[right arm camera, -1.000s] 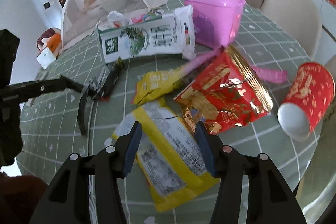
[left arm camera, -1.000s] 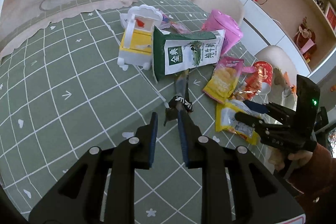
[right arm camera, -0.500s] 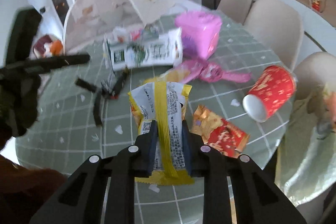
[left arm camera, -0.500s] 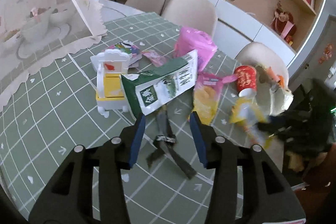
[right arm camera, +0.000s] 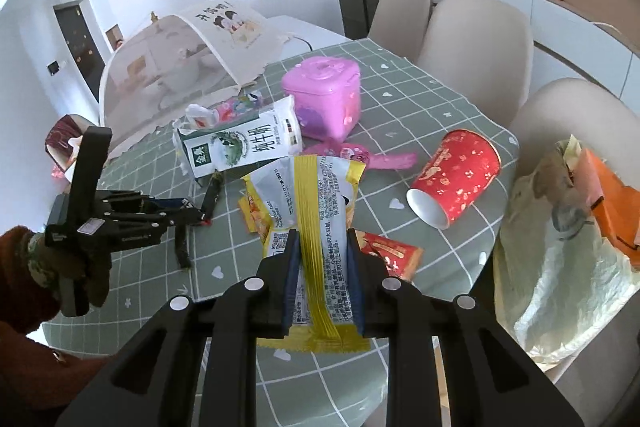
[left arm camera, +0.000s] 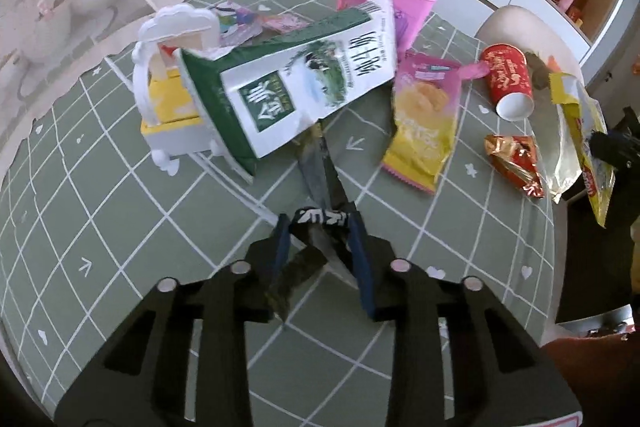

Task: Collect trash
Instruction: 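Carry both wrappers over the trash bag and release the black one from the left gripper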

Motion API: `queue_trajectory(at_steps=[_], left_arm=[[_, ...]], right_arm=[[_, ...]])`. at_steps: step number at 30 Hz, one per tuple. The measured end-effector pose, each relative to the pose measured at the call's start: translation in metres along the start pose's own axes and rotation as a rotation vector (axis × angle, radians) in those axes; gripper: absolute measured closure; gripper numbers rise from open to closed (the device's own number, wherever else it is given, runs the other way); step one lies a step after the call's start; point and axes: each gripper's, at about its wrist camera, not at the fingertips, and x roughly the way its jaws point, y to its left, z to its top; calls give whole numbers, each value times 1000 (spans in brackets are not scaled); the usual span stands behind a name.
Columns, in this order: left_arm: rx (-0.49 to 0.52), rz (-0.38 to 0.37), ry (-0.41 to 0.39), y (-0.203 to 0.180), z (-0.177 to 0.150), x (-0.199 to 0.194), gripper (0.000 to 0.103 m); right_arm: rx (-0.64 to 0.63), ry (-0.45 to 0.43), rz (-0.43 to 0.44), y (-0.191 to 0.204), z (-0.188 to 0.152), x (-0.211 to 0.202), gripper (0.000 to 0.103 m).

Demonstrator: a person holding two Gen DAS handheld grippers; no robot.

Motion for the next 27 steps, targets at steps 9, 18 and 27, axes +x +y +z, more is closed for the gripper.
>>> queue_trajectory(at_steps=[9, 18, 27], left_arm=[[-21, -62, -152, -30, 43, -45, 89], [25, -200, -280, -92, 107, -76, 89], [171, -369, -293, -186, 168, -53, 89]], right_arm=[[-4, -83, -62, -25, 10, -34, 81], [124, -166, -202, -94, 9, -74, 81], [261, -202, -342, -168, -1, -114, 81]])
